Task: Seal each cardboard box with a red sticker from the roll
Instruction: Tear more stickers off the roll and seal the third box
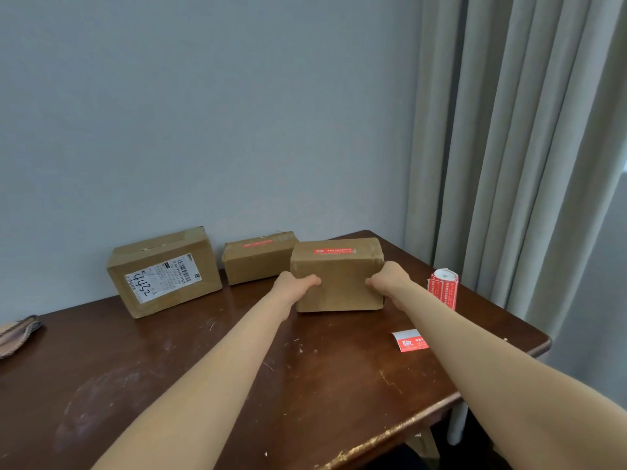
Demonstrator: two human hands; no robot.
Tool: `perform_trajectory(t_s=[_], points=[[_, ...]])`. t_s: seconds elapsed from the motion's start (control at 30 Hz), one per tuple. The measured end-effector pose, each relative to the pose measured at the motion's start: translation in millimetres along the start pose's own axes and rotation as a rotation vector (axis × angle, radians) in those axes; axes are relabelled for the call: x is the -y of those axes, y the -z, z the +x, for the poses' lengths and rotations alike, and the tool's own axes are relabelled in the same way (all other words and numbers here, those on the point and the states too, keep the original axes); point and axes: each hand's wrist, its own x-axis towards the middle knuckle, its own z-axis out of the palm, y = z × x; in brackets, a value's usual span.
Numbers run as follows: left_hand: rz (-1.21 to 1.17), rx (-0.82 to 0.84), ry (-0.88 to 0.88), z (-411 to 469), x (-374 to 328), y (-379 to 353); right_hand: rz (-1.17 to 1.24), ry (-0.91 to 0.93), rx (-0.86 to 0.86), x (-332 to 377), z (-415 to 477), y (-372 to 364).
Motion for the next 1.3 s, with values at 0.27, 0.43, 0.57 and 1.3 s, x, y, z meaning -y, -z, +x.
perform_trajectory(t_s=[0.27,0.43,0.57,1.3], points=[[-0.18,-0.054,-0.074,1,-42,17,0.298,0.077,-0.192,26,3,20],[-0.2,-0.071,-0.086,-3,-52,20,0.407,0.107,-0.196,39,2,26],[-0.17,-0.092,-0.113,2,-49,19,0.324,0.103,-0.244,40,-2,29],[-0.004,-0.157,-0.098,33,-29,8,0.154,0.056,-0.151,26,23,0]])
